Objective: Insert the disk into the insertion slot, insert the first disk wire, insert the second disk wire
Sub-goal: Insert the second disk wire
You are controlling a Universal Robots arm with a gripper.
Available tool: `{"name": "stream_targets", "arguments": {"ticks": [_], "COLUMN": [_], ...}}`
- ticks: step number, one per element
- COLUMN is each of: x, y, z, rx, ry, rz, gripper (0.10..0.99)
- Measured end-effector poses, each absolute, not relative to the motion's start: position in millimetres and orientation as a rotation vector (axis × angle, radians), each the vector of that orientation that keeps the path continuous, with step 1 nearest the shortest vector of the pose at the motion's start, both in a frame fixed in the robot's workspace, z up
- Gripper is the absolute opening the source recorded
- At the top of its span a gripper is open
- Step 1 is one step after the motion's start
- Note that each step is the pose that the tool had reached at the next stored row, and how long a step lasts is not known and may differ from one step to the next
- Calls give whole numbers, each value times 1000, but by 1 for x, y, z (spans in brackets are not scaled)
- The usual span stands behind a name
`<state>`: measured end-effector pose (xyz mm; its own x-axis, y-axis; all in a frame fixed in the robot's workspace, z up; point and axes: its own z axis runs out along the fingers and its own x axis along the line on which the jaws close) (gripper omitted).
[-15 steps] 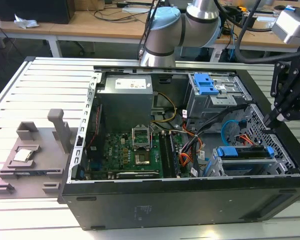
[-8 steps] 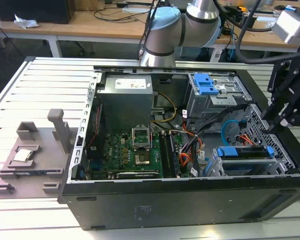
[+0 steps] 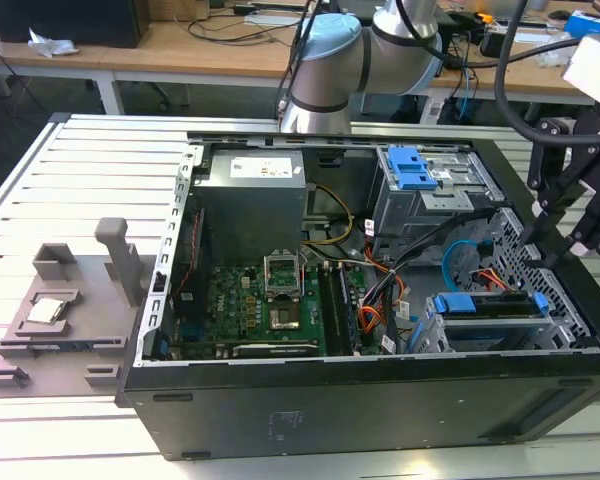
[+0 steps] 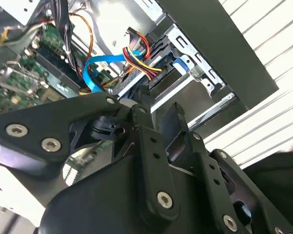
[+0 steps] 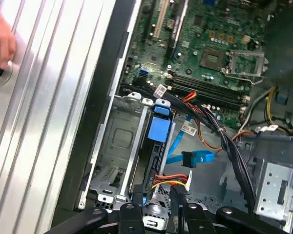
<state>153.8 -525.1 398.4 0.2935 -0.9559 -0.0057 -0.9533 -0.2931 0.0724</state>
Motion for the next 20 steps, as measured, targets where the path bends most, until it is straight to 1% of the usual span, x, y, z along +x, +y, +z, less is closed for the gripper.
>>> {"name": "stream_targets", "arguments": {"ticks": [3, 12, 20], "x": [153, 125, 122], "y": [-525, -525, -512], "z": [398, 398, 398], "rx": [2490, 2491, 2492], "ry": [-1823, -1822, -1820], "rz": [-73, -72, -72], "gripper": [361, 361, 361]}}
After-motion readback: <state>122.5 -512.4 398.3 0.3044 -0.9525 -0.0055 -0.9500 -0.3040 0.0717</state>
